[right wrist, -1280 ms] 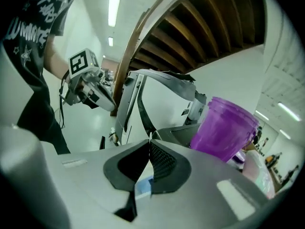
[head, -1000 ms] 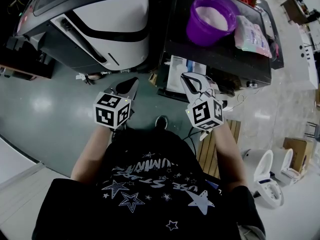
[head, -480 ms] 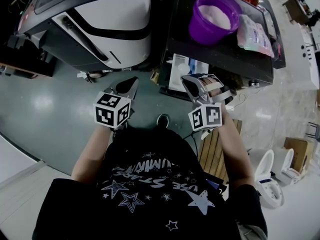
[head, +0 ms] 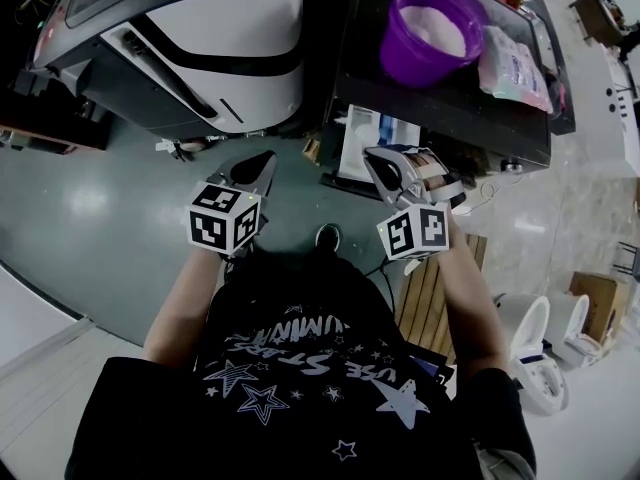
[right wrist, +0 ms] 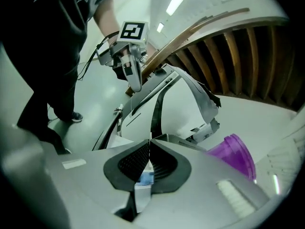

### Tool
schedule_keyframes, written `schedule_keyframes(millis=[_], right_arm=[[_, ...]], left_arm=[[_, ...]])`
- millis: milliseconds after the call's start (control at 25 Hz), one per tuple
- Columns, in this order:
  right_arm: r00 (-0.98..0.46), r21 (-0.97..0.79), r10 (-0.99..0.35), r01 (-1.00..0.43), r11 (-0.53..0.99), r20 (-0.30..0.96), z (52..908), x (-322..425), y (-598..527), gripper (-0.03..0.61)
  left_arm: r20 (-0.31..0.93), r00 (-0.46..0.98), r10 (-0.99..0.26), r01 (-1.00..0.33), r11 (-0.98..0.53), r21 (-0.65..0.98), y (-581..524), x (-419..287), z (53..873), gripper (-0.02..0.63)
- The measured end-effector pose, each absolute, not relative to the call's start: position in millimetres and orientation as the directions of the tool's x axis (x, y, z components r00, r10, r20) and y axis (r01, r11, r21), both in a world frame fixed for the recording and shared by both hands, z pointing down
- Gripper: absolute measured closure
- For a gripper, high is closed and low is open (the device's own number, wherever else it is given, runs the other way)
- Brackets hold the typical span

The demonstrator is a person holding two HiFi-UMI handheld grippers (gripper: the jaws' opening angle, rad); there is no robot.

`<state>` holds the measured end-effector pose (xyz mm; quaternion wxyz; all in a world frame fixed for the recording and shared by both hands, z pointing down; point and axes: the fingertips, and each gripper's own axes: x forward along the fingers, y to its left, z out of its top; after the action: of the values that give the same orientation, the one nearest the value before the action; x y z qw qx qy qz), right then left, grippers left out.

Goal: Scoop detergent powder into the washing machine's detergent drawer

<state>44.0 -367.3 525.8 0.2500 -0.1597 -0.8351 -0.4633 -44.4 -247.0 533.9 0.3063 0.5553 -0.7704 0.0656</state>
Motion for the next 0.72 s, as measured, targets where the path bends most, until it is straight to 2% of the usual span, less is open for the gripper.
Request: schedule_keyframes(millis=[160, 320, 560, 720], right_arm=[[-0.832, 0.608, 0.033, 0.431, 0.667, 0.553, 519.4, 40.0, -366.6, 0.546], [-0.856, 0.492, -0.002, 0.296, 0.818, 0.518, 503.3, 36.6, -369.4, 0.546], [-0.872, 0.409, -0.088, 0.135, 0.902, 0.482, 484.7, 34.4, -366.0, 0.545], [-0.879, 0.310, -0.168, -0.024, 0.951, 0.447, 475.0, 37.4, -367.6, 0.546]], left_arm=[[0.542, -0.165, -0.824, -0.911, 0.338, 0.237, -252.0, -52.1, 530.4, 0.612], [0.525, -0.114, -0.843, -0.933, 0.272, 0.236, -258.7, -62.1, 520.7, 0.612], [0.504, -0.054, -0.862, -0.952, 0.197, 0.235, -258.3, -77.7, 509.2, 0.611], [0.488, -0.006, -0.873, -0.960, 0.142, 0.242, -255.5, -86.7, 505.9, 0.611]])
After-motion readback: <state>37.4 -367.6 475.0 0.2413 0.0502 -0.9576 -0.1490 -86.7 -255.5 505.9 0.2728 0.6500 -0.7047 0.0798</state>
